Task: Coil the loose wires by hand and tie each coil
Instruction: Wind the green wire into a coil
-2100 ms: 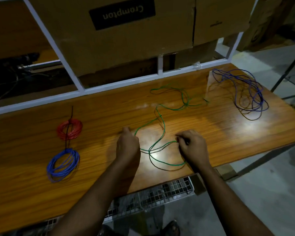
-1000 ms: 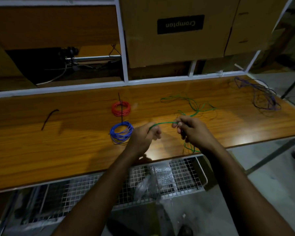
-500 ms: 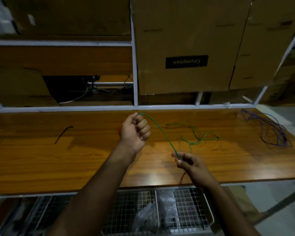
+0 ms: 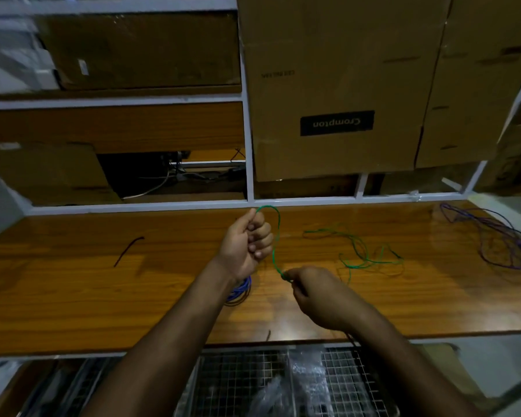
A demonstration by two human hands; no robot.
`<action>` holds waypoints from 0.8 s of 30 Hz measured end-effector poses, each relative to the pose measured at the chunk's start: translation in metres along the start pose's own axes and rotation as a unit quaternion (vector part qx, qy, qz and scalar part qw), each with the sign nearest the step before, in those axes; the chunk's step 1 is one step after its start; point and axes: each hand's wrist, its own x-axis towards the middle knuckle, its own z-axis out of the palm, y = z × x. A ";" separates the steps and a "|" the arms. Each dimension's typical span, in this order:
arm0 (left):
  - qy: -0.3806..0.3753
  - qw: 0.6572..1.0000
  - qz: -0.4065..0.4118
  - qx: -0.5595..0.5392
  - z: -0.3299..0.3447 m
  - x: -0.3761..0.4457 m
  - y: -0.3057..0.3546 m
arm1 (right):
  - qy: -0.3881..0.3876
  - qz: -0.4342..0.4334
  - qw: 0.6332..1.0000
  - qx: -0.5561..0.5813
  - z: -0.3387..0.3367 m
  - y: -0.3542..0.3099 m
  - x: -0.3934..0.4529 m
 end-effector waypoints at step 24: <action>-0.139 0.981 -0.134 0.014 0.025 -0.014 0.014 | 0.234 -0.057 0.914 0.327 -0.043 0.007 0.043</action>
